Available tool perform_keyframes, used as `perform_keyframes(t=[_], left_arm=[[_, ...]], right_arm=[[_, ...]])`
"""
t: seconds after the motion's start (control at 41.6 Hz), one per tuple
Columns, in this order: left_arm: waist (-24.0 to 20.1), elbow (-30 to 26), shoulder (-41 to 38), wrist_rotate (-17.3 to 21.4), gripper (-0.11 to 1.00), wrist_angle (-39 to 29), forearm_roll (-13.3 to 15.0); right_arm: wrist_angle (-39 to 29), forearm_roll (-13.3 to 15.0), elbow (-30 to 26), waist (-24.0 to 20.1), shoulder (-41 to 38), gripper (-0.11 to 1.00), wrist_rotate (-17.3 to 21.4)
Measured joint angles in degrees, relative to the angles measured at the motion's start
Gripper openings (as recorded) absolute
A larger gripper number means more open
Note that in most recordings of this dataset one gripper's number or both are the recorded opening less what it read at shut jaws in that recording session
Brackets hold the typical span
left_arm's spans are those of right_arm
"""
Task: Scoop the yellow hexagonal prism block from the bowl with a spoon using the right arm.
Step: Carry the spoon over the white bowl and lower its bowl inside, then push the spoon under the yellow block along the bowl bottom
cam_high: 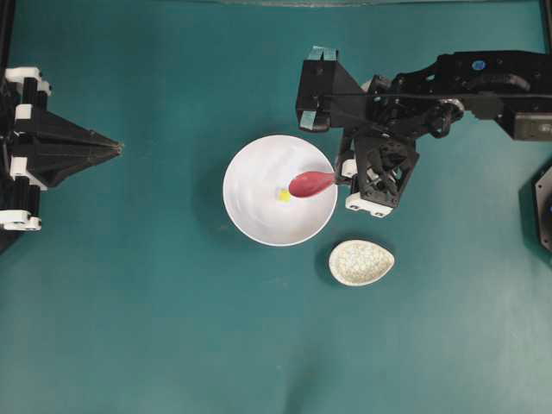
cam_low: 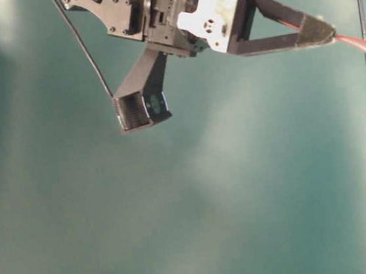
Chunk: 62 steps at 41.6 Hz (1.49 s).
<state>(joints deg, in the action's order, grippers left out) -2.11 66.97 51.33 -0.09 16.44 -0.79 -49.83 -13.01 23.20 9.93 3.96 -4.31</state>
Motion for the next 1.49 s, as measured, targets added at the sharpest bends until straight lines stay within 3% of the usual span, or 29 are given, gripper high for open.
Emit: perform_keyframes(t=[0.936, 1.489], left_arm=[[0.0, 0.1, 0.0, 0.0, 0.00, -0.1, 0.0], [0.0, 0.0, -0.1, 0.1, 0.00, -0.1, 0.0]], right_arm=[[2.2, 0.2, 0.0, -0.8, -5.9, 0.23, 0.0], [9.0, 0.3, -0.1, -1.8, -9.1, 0.23, -0.4]])
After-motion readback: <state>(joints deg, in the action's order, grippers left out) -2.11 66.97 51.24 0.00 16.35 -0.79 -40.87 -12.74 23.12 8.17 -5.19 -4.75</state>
